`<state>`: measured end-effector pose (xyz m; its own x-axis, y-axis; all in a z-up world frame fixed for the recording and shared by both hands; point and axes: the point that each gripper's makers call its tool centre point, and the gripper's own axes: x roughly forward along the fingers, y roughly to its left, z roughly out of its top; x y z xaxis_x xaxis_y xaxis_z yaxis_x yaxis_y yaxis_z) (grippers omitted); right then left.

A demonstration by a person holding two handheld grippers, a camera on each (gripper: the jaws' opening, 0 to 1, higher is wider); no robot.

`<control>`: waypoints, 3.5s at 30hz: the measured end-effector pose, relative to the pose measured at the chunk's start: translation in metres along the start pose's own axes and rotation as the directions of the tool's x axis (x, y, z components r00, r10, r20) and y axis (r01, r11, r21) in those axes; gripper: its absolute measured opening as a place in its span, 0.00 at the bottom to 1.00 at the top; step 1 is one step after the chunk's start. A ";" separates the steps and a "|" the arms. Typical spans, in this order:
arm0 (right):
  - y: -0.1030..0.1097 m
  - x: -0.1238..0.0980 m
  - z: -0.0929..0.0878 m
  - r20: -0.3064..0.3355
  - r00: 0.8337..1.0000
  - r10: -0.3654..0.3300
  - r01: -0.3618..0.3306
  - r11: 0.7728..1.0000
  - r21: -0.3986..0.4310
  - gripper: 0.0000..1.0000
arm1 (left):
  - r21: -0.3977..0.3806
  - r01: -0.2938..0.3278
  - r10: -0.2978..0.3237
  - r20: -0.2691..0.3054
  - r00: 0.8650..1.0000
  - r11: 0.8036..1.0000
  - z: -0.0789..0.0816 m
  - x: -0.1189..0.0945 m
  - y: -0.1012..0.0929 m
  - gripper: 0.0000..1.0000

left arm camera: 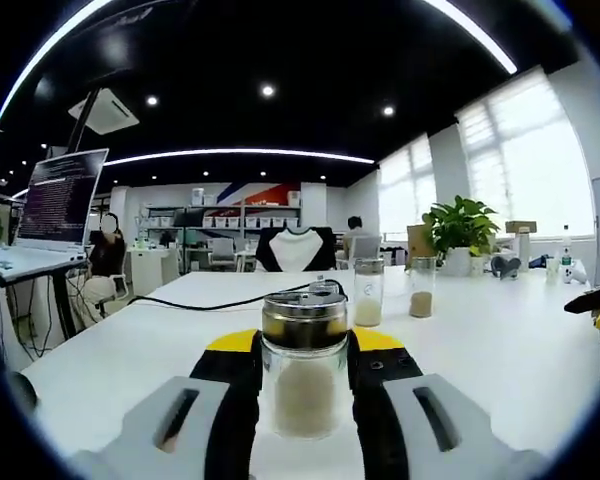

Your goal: Rotate the seasoning bottle until the label or dispensing opening points toward the visible target arrow and the bottle remains upright within the marked orientation range

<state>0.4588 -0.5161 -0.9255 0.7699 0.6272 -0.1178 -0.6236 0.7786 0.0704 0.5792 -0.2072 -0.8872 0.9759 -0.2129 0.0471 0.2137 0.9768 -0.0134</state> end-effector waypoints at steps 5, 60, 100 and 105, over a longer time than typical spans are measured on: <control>0.007 -0.001 0.004 0.019 0.999 0.035 -0.034 0.999 -0.029 0.58 | 0.004 -0.005 0.005 0.007 1.000 1.000 0.004 -0.005 0.000 0.35; 0.011 0.007 -0.007 -0.048 0.997 0.053 -0.054 0.998 -0.015 0.65 | -0.004 -0.058 0.058 0.000 0.998 0.998 -0.024 -0.053 -0.020 0.35; 0.018 0.009 -0.003 -0.028 0.996 0.085 -0.085 0.996 -0.010 0.65 | -0.006 0.287 -0.287 0.021 0.958 0.958 -0.002 -0.052 -0.111 0.35; 0.020 0.008 -0.003 -0.016 0.996 0.092 -0.092 0.996 0.002 0.65 | -0.051 0.350 -0.349 0.025 0.937 0.935 -0.006 -0.053 -0.125 0.35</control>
<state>0.4520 -0.4955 -0.9275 0.7067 0.6961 -0.1264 -0.6917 0.7174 0.0834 0.5011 -0.3186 -0.8936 0.8384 -0.5400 0.0740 0.5439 0.8378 -0.0474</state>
